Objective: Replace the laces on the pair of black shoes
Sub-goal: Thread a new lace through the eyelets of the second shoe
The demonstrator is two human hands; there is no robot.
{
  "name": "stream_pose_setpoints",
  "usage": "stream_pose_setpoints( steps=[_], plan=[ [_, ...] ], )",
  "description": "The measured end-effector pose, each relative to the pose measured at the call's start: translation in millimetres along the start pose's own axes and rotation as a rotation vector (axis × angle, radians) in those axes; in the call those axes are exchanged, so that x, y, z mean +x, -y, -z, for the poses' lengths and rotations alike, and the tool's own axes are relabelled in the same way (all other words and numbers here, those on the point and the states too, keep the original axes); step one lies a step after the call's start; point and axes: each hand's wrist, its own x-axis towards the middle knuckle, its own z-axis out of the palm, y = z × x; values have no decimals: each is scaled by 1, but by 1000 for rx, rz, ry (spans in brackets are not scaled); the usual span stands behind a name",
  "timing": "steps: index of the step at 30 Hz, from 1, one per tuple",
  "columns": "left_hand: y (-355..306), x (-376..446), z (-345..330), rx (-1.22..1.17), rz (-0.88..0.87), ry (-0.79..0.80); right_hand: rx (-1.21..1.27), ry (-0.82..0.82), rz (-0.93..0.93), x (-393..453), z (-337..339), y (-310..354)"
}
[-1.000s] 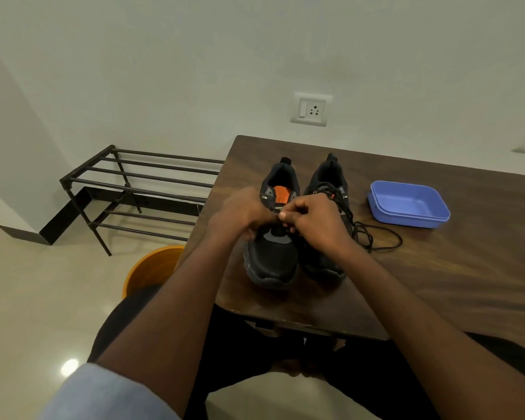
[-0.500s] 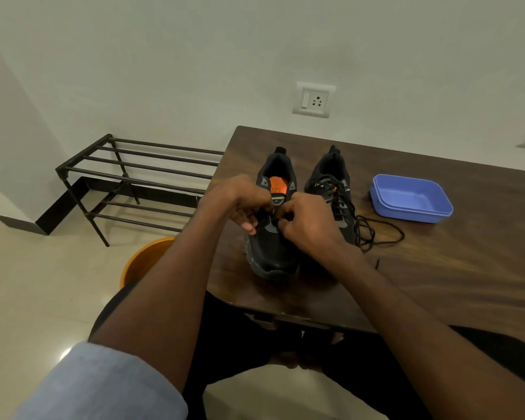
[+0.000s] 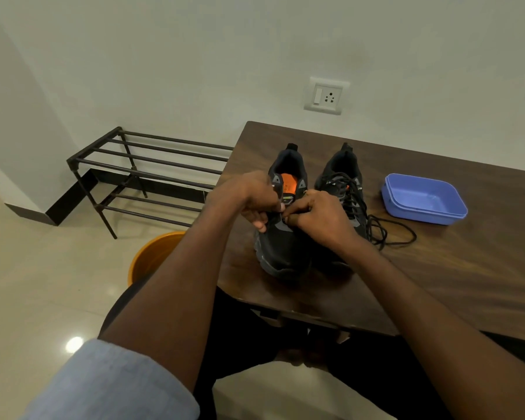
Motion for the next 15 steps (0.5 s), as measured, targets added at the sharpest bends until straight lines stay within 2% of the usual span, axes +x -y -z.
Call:
stream_pose_setpoints(
  steps=[2, 6, 11, 15],
  plan=[
    [3, -1, 1, -1, -89, 18, 0, 38, -2, 1, 5, 1],
    [7, -5, 4, 321, -269, 51, 32, 56, -46, -2, 6, 3],
    [5, -3, -3, 421, -308, -59, -18, -53, -120, -5, -11, 8],
    [9, 1, -7, 415, -324, -109, -111, -161, -195, -6, -19, 9]
  ],
)
